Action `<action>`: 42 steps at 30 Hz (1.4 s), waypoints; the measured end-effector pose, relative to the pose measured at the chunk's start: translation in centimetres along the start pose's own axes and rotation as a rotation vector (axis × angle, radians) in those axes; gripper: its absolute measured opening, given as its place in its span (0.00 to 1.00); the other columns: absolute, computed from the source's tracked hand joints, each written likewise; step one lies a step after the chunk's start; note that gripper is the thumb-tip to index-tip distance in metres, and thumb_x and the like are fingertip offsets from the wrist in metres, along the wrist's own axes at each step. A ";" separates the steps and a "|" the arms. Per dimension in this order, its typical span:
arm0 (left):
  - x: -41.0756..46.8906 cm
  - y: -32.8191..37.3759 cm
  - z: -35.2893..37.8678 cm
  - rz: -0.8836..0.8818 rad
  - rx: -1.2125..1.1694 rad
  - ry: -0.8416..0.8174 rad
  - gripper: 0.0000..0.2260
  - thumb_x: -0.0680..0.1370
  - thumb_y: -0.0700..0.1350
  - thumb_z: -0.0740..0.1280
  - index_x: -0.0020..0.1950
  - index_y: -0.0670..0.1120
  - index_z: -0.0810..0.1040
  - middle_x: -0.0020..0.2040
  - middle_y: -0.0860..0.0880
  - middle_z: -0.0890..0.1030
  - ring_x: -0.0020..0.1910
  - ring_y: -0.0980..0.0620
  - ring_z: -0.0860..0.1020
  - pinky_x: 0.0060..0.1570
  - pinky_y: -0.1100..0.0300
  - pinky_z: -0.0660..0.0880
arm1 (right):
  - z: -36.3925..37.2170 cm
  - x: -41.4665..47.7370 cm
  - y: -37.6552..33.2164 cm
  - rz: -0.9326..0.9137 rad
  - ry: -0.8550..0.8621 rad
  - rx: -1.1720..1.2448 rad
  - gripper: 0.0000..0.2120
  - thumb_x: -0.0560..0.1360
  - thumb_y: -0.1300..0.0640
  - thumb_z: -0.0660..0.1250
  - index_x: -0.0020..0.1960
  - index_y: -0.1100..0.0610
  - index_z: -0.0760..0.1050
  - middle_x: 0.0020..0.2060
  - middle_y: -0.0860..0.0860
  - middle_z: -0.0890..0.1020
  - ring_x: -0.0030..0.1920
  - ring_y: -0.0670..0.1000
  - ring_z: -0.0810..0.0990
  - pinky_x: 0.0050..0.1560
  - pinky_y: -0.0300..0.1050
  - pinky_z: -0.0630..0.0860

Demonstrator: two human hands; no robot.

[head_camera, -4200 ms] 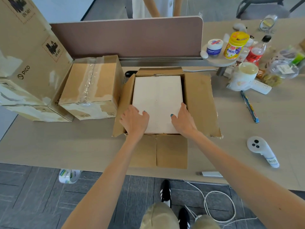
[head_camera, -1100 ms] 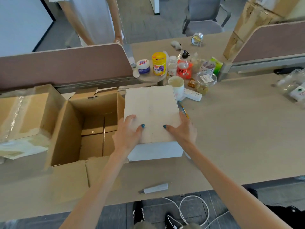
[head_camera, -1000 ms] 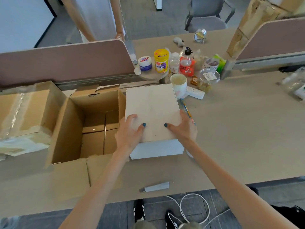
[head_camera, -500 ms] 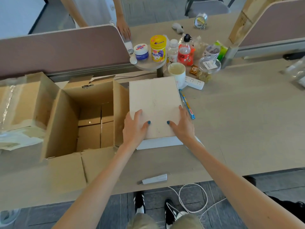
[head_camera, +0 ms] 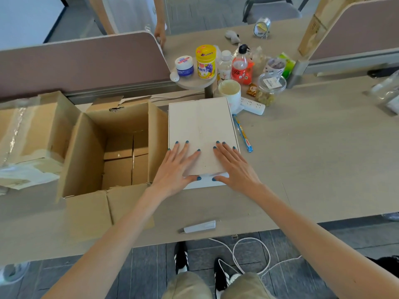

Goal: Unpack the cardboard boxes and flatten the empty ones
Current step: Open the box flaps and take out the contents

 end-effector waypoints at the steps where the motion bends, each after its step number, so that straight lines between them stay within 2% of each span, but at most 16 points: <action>1: 0.1 0.0 -0.1 0.001 0.025 0.002 0.37 0.77 0.68 0.57 0.81 0.59 0.45 0.82 0.48 0.41 0.79 0.44 0.37 0.78 0.45 0.42 | 0.0 0.1 0.2 -0.008 0.006 -0.022 0.41 0.74 0.45 0.69 0.78 0.59 0.55 0.77 0.53 0.54 0.78 0.53 0.50 0.77 0.51 0.48; 3: 0.6 0.1 -0.1 -0.002 0.038 0.006 0.37 0.77 0.68 0.57 0.81 0.58 0.46 0.82 0.48 0.42 0.80 0.43 0.38 0.77 0.46 0.42 | -0.1 0.3 0.8 -0.005 0.001 -0.050 0.39 0.75 0.47 0.70 0.78 0.60 0.55 0.77 0.54 0.55 0.77 0.53 0.52 0.76 0.48 0.45; 6: 1.5 0.2 -0.3 0.001 0.034 0.002 0.37 0.76 0.69 0.57 0.81 0.58 0.46 0.82 0.48 0.43 0.80 0.43 0.38 0.77 0.46 0.43 | -0.4 0.9 1.5 -0.007 -0.030 -0.092 0.39 0.77 0.46 0.66 0.79 0.58 0.50 0.78 0.52 0.50 0.78 0.51 0.46 0.75 0.43 0.36; 8: 2.2 0.3 -0.5 0.001 0.028 -0.012 0.37 0.76 0.69 0.57 0.81 0.59 0.46 0.82 0.49 0.42 0.80 0.44 0.38 0.77 0.46 0.42 | -0.6 1.2 1.9 -0.009 -0.029 -0.093 0.39 0.78 0.45 0.64 0.79 0.57 0.48 0.78 0.51 0.48 0.78 0.51 0.44 0.74 0.42 0.35; 14: 3.5 0.4 -0.8 0.003 0.031 -0.002 0.37 0.77 0.67 0.58 0.81 0.58 0.46 0.82 0.49 0.43 0.80 0.43 0.38 0.78 0.46 0.43 | -0.8 2.3 2.6 0.013 -0.023 -0.076 0.39 0.76 0.47 0.68 0.78 0.59 0.52 0.78 0.53 0.53 0.78 0.54 0.48 0.74 0.45 0.39; 19: 3.3 0.5 -1.0 0.016 0.044 -0.031 0.37 0.78 0.67 0.57 0.81 0.57 0.44 0.82 0.48 0.42 0.80 0.44 0.38 0.78 0.46 0.44 | -0.8 2.3 2.6 0.020 -0.022 -0.117 0.39 0.77 0.45 0.65 0.79 0.57 0.48 0.78 0.51 0.48 0.78 0.51 0.45 0.74 0.45 0.38; 23: 1.6 -0.2 -1.7 -0.003 -0.039 0.030 0.30 0.82 0.63 0.53 0.81 0.58 0.49 0.82 0.53 0.46 0.80 0.49 0.40 0.78 0.47 0.42 | -1.2 1.8 1.6 -0.015 0.025 -0.095 0.35 0.78 0.47 0.65 0.78 0.58 0.54 0.78 0.51 0.54 0.78 0.51 0.51 0.75 0.45 0.44; 26: -0.8 -1.9 -2.4 -0.119 -0.062 0.217 0.25 0.83 0.56 0.57 0.80 0.55 0.57 0.82 0.51 0.51 0.81 0.48 0.46 0.78 0.45 0.45 | -1.1 1.1 0.5 -0.056 0.072 -0.080 0.31 0.78 0.49 0.65 0.76 0.57 0.60 0.77 0.50 0.59 0.77 0.51 0.56 0.74 0.42 0.45; 29: -4.0 -3.9 -2.8 -0.441 -0.101 0.366 0.28 0.81 0.52 0.64 0.79 0.49 0.59 0.80 0.45 0.57 0.79 0.44 0.55 0.75 0.44 0.57 | -1.2 0.4 -0.3 -0.059 0.127 -0.039 0.27 0.77 0.53 0.67 0.74 0.58 0.65 0.75 0.51 0.64 0.75 0.52 0.61 0.74 0.44 0.52; 31: -5.6 -4.9 -2.2 -0.659 -0.227 0.334 0.31 0.80 0.53 0.66 0.78 0.46 0.56 0.74 0.43 0.67 0.70 0.42 0.69 0.66 0.45 0.69 | -1.2 -0.1 -0.6 -0.063 0.156 -0.005 0.25 0.77 0.55 0.69 0.71 0.59 0.68 0.73 0.53 0.68 0.73 0.53 0.65 0.73 0.47 0.58; 32: -6.2 -5.0 -1.9 -0.717 -0.263 0.297 0.32 0.80 0.53 0.66 0.78 0.45 0.55 0.67 0.43 0.73 0.60 0.42 0.76 0.57 0.47 0.75 | -1.2 -0.3 -0.7 -0.065 0.167 0.004 0.24 0.76 0.56 0.69 0.71 0.60 0.69 0.72 0.53 0.69 0.72 0.53 0.67 0.72 0.47 0.61; 34: -6.7 -5.0 -1.4 -0.735 -0.226 0.227 0.30 0.82 0.54 0.63 0.78 0.43 0.54 0.48 0.46 0.80 0.40 0.47 0.80 0.40 0.53 0.77 | -1.0 -0.7 -1.0 -0.061 0.180 0.017 0.23 0.76 0.56 0.69 0.70 0.60 0.70 0.71 0.53 0.70 0.71 0.54 0.69 0.69 0.48 0.65; 35: -6.7 -4.9 -1.5 -0.715 -0.192 0.217 0.29 0.82 0.53 0.62 0.77 0.42 0.56 0.41 0.48 0.79 0.35 0.49 0.78 0.36 0.56 0.75 | -1.0 -0.8 -1.2 -0.056 0.181 0.026 0.23 0.77 0.56 0.68 0.70 0.59 0.70 0.71 0.53 0.70 0.71 0.54 0.69 0.69 0.48 0.66; 37: -6.8 -5.0 -1.8 -0.675 -0.160 0.227 0.25 0.83 0.50 0.62 0.76 0.42 0.58 0.37 0.49 0.78 0.31 0.51 0.75 0.34 0.58 0.71 | -0.9 -1.0 -1.5 -0.045 0.182 0.057 0.22 0.78 0.57 0.66 0.70 0.59 0.70 0.71 0.52 0.70 0.70 0.53 0.69 0.67 0.47 0.66; 40: -7.4 -5.5 -2.7 -0.642 -0.165 0.253 0.24 0.83 0.47 0.62 0.76 0.42 0.60 0.37 0.51 0.77 0.30 0.53 0.74 0.36 0.58 0.72 | -1.1 -1.2 -1.9 -0.032 0.182 0.120 0.20 0.79 0.58 0.64 0.70 0.59 0.70 0.70 0.52 0.70 0.69 0.53 0.70 0.64 0.47 0.68; 42: -8.3 -5.7 -3.8 -0.608 -0.173 0.304 0.23 0.83 0.46 0.62 0.76 0.41 0.62 0.39 0.49 0.80 0.30 0.53 0.73 0.36 0.58 0.72 | -1.4 -1.2 -2.3 -0.031 0.196 0.144 0.19 0.79 0.59 0.64 0.69 0.59 0.71 0.69 0.52 0.72 0.68 0.53 0.70 0.62 0.49 0.70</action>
Point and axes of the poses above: each hand's wrist, its own x-axis towards the middle knuckle, its own z-axis out of the palm, y = z × x, the point moved 6 cm from there along x, towards the middle knuckle
